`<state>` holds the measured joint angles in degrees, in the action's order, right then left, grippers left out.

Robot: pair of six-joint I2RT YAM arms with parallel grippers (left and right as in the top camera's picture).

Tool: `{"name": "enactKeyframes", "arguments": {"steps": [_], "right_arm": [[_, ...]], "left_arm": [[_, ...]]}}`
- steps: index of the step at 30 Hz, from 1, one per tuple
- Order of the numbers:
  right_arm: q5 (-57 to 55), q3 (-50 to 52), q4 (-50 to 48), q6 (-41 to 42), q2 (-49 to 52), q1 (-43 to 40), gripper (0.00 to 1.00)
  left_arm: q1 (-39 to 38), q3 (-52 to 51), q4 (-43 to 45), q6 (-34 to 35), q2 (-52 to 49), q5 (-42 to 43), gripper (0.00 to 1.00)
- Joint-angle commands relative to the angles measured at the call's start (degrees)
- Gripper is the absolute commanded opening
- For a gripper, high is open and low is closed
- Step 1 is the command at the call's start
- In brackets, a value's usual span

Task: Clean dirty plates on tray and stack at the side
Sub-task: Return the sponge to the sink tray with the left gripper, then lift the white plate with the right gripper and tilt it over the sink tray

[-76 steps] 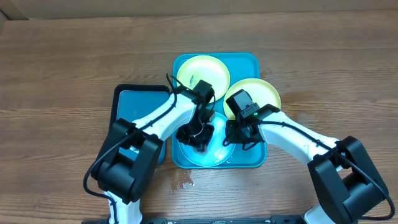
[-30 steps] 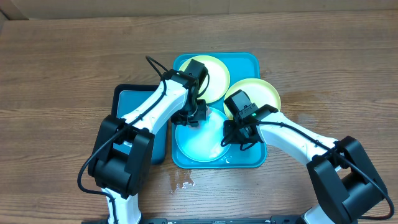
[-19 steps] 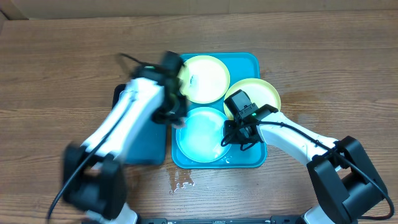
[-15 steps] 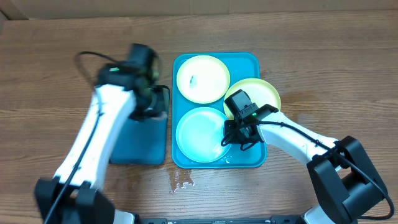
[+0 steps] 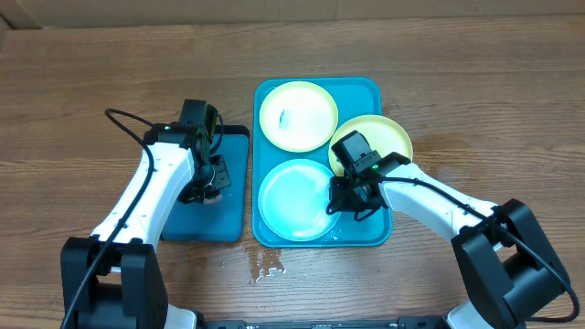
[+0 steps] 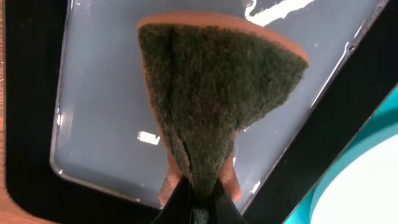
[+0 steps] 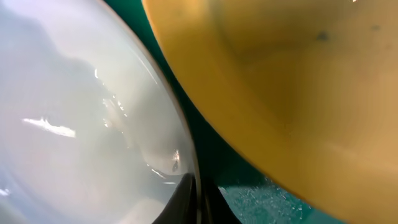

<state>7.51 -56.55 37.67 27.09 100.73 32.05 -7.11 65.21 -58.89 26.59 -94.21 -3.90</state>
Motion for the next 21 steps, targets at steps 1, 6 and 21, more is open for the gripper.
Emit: {"name": "enactKeyframes", "arguments": {"steps": [1, 6, 21], "right_arm": [[-4.26, 1.42, 3.1, -2.45, 1.4, 0.07, 0.04], [-6.45, -0.63, 7.1, -2.49, 0.17, 0.13, 0.04], [-15.56, -26.23, 15.87, -7.45, -5.68, 12.46, 0.04]], "left_arm": [[0.22, -0.17, 0.61, 0.92, 0.15, 1.44, 0.04], [1.97, 3.58, -4.07, 0.92, 1.57, 4.15, 0.76], [6.14, 31.61, -22.56, 0.15, 18.34, 6.27, 1.0]]}}
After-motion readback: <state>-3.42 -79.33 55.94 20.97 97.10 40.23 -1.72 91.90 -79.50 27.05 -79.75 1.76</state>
